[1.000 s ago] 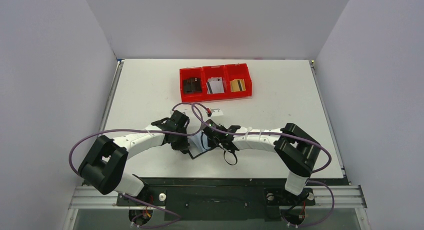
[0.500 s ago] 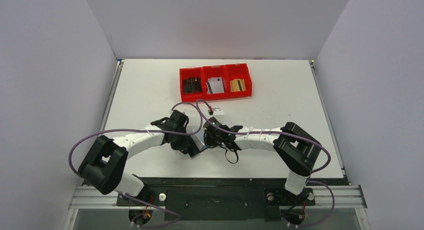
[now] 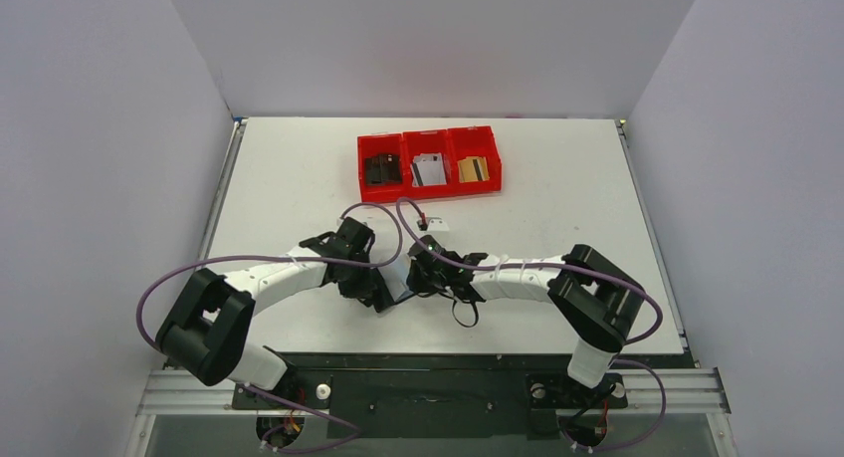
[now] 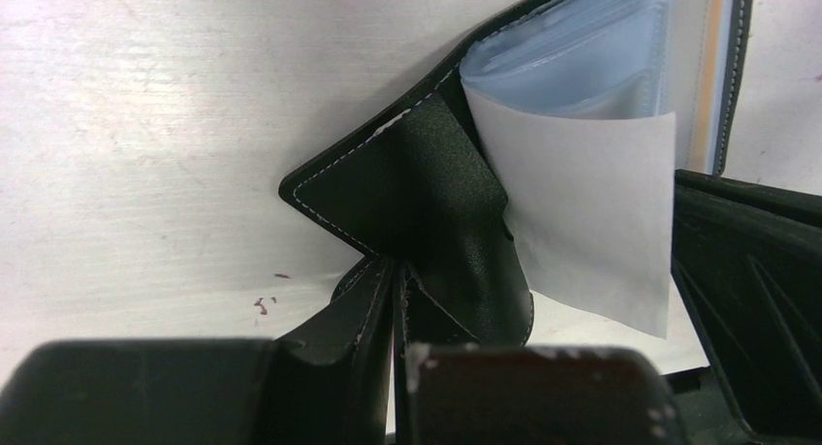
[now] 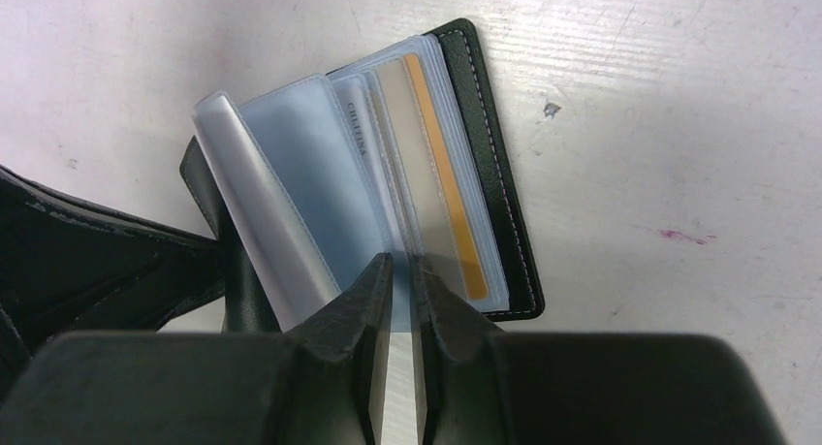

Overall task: Take the credit cards out of the card holder
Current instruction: Remove the credit card from the card holder.

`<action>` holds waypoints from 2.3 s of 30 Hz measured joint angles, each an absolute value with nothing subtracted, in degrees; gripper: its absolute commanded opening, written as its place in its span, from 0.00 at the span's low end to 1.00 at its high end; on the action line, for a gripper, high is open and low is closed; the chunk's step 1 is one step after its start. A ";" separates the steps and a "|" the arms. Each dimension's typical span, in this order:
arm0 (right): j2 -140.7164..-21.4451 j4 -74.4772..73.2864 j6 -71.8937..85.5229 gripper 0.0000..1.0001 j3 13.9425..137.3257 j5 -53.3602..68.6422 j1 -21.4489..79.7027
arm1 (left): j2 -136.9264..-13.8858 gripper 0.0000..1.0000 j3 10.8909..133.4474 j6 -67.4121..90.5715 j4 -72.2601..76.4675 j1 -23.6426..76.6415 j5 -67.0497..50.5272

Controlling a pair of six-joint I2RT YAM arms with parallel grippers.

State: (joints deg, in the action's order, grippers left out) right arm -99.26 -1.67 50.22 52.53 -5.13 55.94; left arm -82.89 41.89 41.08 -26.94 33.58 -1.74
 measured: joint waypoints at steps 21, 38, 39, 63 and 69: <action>-99.22 -7.05 48.64 0.16 58.89 -4.67 60.86 | -72.93 0.12 46.09 40.84 -33.65 30.94 -1.61; -102.67 -0.21 50.30 0.16 58.89 -1.10 62.41 | -81.56 0.07 50.28 43.79 -29.54 27.07 -8.32; -102.80 0.03 50.41 0.16 58.85 -1.04 62.46 | -81.93 0.07 49.76 43.86 -29.17 26.92 -8.36; -100.86 -6.52 50.35 0.42 58.04 -7.73 61.47 | -82.30 0.00 39.94 42.35 -25.23 26.09 -5.52; -102.10 -6.76 50.54 0.47 59.35 -7.68 61.17 | -82.30 0.00 39.57 42.35 -24.40 25.76 -6.35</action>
State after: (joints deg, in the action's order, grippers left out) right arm -102.10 -6.76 50.54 59.35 -7.68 61.17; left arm -82.30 39.57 42.35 -24.40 25.76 -6.35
